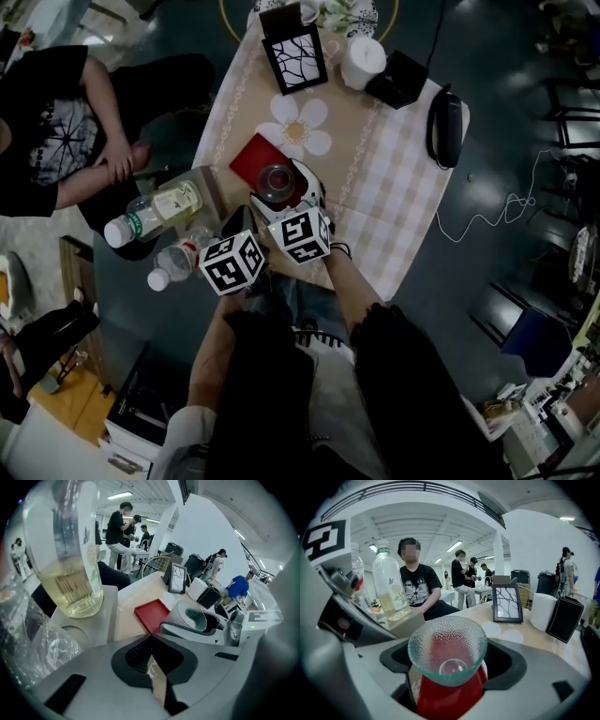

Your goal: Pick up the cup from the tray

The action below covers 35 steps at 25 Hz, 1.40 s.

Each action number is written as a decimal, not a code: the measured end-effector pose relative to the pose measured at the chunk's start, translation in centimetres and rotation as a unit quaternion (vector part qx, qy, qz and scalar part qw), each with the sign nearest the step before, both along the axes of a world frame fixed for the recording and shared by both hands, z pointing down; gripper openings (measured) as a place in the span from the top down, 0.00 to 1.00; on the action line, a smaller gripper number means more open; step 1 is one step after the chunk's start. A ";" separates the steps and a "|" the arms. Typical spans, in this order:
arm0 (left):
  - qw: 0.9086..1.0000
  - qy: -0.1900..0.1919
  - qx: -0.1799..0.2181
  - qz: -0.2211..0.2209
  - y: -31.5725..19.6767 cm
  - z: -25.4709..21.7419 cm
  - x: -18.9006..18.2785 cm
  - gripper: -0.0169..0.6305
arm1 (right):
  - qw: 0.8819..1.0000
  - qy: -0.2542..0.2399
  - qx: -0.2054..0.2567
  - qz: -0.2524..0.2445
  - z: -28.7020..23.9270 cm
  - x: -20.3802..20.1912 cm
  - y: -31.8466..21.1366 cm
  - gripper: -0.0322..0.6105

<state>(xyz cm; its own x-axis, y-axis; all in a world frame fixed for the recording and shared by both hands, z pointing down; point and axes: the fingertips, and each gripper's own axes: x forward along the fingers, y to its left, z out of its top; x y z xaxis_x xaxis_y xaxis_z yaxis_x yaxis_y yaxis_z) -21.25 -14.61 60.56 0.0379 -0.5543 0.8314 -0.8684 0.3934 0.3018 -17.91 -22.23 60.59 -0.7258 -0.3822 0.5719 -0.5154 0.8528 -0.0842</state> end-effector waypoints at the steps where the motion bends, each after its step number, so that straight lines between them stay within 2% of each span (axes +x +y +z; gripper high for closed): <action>1: 1.000 -0.001 0.000 0.005 -0.1 0.0 0.1 0.96 | 1.000 0.005 0.002 -0.007 0.1 0.0 0.1 0.26; 4: 1.000 0.005 -0.004 0.001 -0.2 0.2 0.0 0.96 | 0.999 0.021 0.010 -0.025 0.4 -0.2 0.4 0.28; 5: 1.000 0.012 -0.005 -0.007 -0.2 0.2 -0.1 0.96 | 0.999 0.022 0.011 -0.028 0.4 -0.2 0.5 0.33; 7: 1.000 0.020 -0.002 -0.018 -0.3 0.2 -0.3 0.96 | 0.999 0.019 0.008 -0.028 0.4 -0.2 0.6 0.33; 11: 1.000 0.006 0.000 -0.002 -0.5 0.0 -0.4 0.96 | 0.999 0.021 0.008 -0.027 0.5 -0.1 0.7 0.33; 16: 1.000 0.008 0.000 0.002 -0.5 -0.1 -0.1 0.96 | 0.999 0.015 0.013 -0.026 -0.3 -0.4 0.7 0.33; 22: 1.000 0.002 0.013 -0.007 -1.4 -0.9 0.4 0.96 | 1.000 0.011 0.024 -0.006 -1.7 0.3 0.2 0.33; 28: 0.999 -0.006 0.033 0.009 -2.2 -2.5 1.1 0.96 | 0.999 0.010 0.037 0.005 -3.5 1.3 -0.5 0.33; 35: 0.998 -0.010 0.050 0.021 -3.4 -3.6 1.9 0.96 | 0.998 0.007 0.044 0.049 -4.8 4.0 -2.1 0.33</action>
